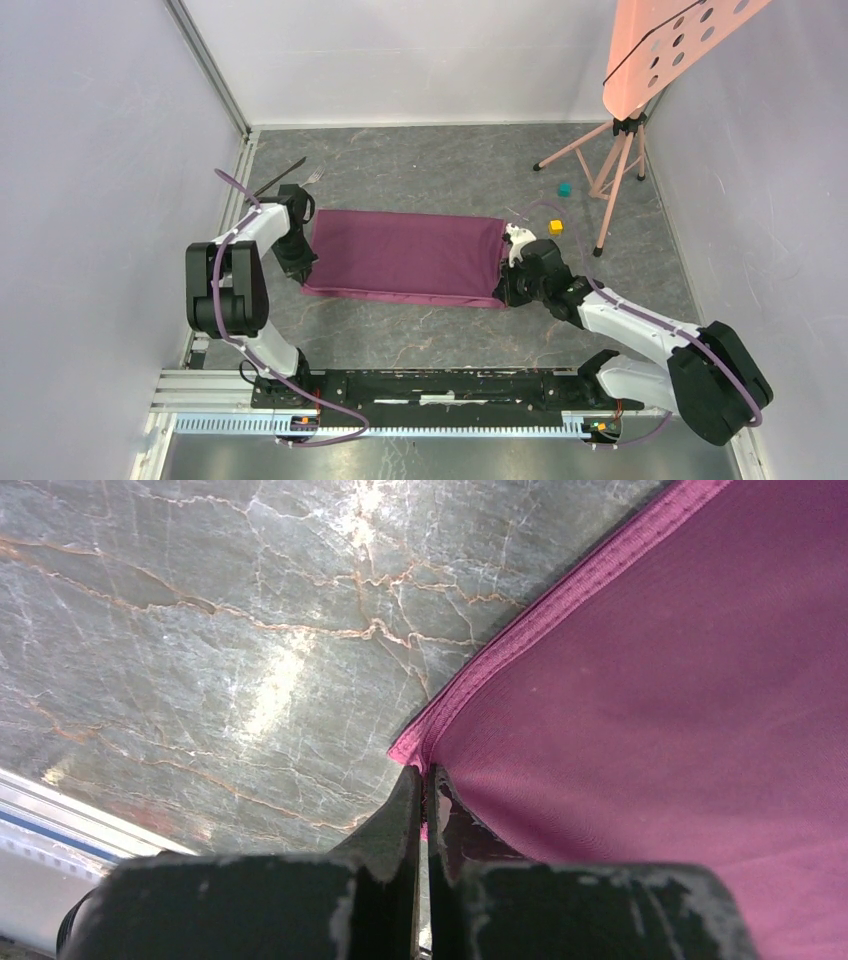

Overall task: Fold the napkin into a case and place the utensils inside
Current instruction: Fold and flatten the napkin at the center of the board.

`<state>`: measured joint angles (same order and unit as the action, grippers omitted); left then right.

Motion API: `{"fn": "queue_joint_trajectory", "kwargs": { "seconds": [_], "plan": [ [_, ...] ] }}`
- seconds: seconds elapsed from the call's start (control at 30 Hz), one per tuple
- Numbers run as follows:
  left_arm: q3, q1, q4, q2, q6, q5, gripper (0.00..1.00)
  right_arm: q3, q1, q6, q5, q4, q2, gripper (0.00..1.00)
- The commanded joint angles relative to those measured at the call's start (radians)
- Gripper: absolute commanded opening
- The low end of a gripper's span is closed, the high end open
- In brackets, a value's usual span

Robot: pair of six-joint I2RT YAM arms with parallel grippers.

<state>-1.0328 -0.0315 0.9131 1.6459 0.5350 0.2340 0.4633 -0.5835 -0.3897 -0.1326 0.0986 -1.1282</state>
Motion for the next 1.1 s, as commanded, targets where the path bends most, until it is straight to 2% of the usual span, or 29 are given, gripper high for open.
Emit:
{"fn": "queue_joint_trajectory", "kwargs": {
  "seconds": [0.0, 0.47, 0.77, 0.83, 0.97, 1.07],
  "plan": [
    [-0.004, -0.004, -0.022, 0.034, 0.012, 0.002, 0.02, -0.032, -0.007, -0.019, -0.007, -0.084, -0.035, 0.0],
    [-0.041, -0.004, 0.029, -0.076, 0.009, 0.017, 0.03, 0.048, -0.017, -0.011, -0.013, -0.004, 0.025, 0.0],
    [-0.03, -0.004, 0.004, -0.021, 0.008, 0.017, 0.05, 0.005, -0.031, -0.039, -0.023, -0.046, 0.003, 0.0],
    [-0.034, -0.004, 0.004, -0.01, 0.004, 0.031, 0.09, -0.003, -0.033, -0.045, -0.031, -0.053, -0.002, 0.0],
    [-0.023, -0.004, 0.006, -0.031, 0.002, 0.056, 0.28, 0.004, -0.035, -0.034, -0.029, 0.002, 0.014, 0.01],
    [-0.019, -0.004, 0.017, -0.078, 0.001, 0.116, 0.41, 0.011, -0.035, -0.024, -0.05, 0.065, 0.054, 0.13]
  ]
}}
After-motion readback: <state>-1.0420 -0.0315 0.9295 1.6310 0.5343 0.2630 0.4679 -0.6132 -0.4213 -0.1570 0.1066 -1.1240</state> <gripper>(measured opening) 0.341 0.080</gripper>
